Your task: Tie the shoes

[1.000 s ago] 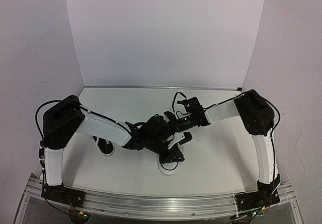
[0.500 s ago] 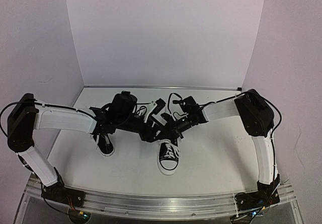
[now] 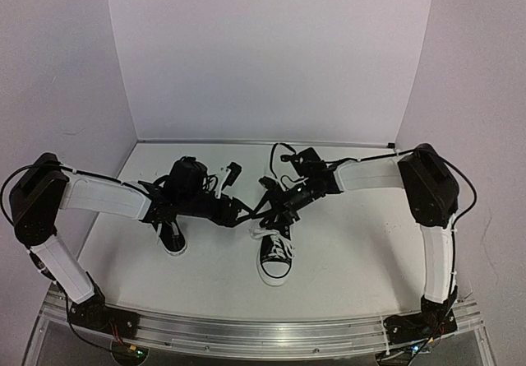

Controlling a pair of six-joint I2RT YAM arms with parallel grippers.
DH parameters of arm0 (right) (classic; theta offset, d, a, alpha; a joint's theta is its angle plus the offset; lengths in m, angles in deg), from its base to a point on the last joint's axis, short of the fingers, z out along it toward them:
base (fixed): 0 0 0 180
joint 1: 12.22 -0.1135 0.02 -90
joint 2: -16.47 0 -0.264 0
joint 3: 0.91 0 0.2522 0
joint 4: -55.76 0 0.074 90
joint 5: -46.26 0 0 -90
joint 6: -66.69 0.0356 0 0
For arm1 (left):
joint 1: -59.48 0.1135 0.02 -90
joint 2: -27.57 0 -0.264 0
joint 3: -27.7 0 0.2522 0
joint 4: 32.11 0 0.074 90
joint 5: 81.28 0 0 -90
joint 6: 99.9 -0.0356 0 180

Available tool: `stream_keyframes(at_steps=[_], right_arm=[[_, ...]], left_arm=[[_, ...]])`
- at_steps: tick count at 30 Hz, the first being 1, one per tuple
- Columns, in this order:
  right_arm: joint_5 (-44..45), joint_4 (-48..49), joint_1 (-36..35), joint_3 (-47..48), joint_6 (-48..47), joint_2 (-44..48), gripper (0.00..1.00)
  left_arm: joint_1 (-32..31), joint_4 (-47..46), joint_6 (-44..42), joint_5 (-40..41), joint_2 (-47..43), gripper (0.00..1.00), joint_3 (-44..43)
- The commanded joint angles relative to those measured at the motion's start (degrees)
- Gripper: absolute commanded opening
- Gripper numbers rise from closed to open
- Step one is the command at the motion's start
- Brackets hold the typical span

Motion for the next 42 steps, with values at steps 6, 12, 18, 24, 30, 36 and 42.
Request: stream_keyframes(at_steps=[6, 12, 18, 24, 30, 36, 42], right_arm=[[4.0, -2.4, 5.3, -10.6, -2.7, 14.7, 0.55], [6.6, -3.9, 5.4, -20.7, -5.9, 17.9, 0.5], [6.3, -3.9, 5.3, -24.2, -7.4, 18.7, 0.54], [7.4, -3.8, 5.3, -23.3, -8.5, 16.7, 0.51], [8.5, -4.5, 5.4, -21.2, -11.2, 14.9, 0.41], [11.2, -6.9, 5.4, -20.3, -15.4, 13.8, 0.35], [12.9, -8.8, 5.4, -18.4, -17.7, 11.9, 0.38]], left_arm=[[0.8, -0.9, 0.8, -3.1, 6.7, 0.57, -4.9], [1.3, 1.9, -0.6, -6.7, 11.3, 0.57, -8.9], [1.7, 2.1, -0.9, -9.3, 14.5, 0.57, -11.2], [2.7, 0.6, 0.9, -13.6, 17.1, 0.54, -12.4], [2.8, 1.0, 0.7, -15.5, 17.7, 0.52, -12.7], [2.9, 1.6, 0.0, -16.5, 17.9, 0.52, -13.2], [3.3, 2.7, -0.3, -17.0, 18.2, 0.52, -14.1]])
